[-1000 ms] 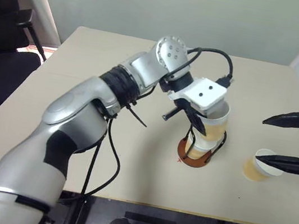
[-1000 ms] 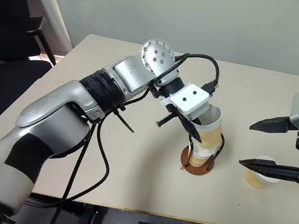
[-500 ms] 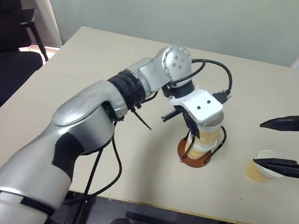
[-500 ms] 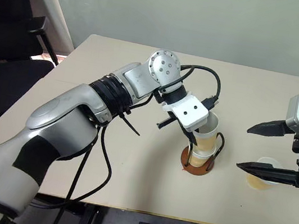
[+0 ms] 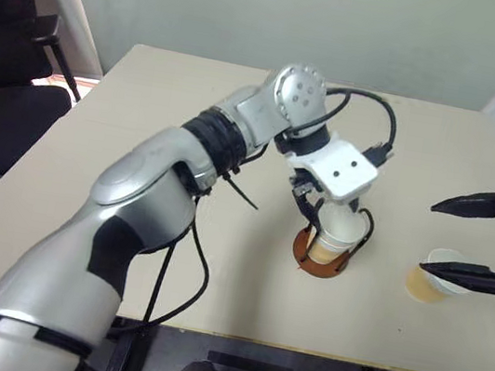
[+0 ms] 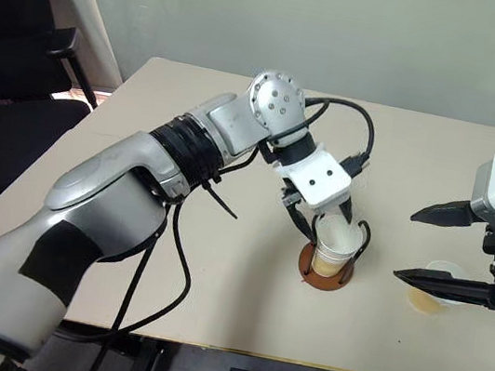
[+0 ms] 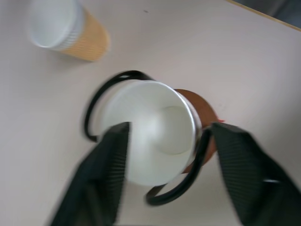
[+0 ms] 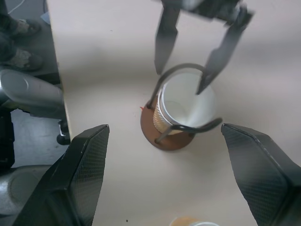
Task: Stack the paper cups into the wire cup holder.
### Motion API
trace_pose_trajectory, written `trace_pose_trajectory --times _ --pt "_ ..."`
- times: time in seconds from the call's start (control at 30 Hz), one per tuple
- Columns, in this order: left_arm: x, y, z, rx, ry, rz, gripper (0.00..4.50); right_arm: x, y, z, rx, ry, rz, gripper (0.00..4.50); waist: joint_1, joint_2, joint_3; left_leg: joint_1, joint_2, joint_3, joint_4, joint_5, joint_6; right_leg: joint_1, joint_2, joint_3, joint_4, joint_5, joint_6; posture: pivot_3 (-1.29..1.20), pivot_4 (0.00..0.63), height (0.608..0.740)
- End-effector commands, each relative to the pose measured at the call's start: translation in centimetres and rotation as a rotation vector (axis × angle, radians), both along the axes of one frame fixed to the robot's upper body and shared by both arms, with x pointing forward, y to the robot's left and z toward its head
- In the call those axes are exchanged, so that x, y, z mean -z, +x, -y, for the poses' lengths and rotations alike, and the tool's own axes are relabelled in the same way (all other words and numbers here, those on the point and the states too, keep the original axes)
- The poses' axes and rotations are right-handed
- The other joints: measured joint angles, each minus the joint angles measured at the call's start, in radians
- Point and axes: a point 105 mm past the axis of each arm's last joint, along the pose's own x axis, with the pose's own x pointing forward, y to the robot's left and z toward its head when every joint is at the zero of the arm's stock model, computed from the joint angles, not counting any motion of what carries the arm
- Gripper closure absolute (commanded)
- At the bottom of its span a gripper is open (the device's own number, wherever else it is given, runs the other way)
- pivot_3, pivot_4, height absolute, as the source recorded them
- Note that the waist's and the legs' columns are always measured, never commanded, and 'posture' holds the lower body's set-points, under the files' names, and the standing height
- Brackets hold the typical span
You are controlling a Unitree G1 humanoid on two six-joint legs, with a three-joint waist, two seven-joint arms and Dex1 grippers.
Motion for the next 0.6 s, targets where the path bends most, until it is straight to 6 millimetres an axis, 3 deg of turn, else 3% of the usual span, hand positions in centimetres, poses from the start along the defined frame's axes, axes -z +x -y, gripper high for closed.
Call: trace_pose_trajectory --times 0.03,0.17,0.27,0.53,0.6 --pt "-2.7 -0.8 0.7 0.02 -0.076 -0.027 0.02 -1.3 0.2 0.6 0.031 -0.013 0.084 0.54 0.0 0.0 0.0 0.0 0.0 0.0 0.0 0.0 0.0 0.0 0.0 0.0 0.0 0.0 0.0 0.0 0.15 0.74" --pt "-5.5 -1.1 0.6 -0.036 -0.214 -0.146 0.02 -0.8 0.9 1.4 0.097 -0.012 0.104 0.54 0.0 0.0 0.0 0.0 0.0 0.0 0.0 0.0 0.0 0.0 0.0 0.0 0.0 0.0 0.0 0.0 0.15 0.74" --pt "-6.6 -0.9 -0.8 -0.086 -0.29 -0.245 0.02 0.3 1.0 1.8 0.128 -0.027 0.109 0.54 0.0 0.0 0.0 0.001 0.0 0.001 0.0 0.0 0.0 0.0 0.0 0.0 0.0 0.0 0.0 0.0 0.15 0.74" --pt "-5.7 0.1 -5.9 -0.21 -0.346 -0.332 0.02 4.5 1.4 4.1 0.241 -0.229 0.017 0.54 -0.002 0.004 -0.002 0.004 0.0 0.001 0.001 0.0 0.0 0.002 0.0 0.001 0.002 0.0 0.0 0.0 0.15 0.74" --pt "-4.8 0.6 -7.6 -0.26 -0.325 -0.304 0.02 6.3 1.9 5.5 0.26 -0.321 -0.012 0.54 -0.002 0.004 -0.002 0.004 0.0 0.001 0.002 0.0 0.0 0.003 0.0 0.001 0.001 0.0 0.0 0.0 0.15 0.74"
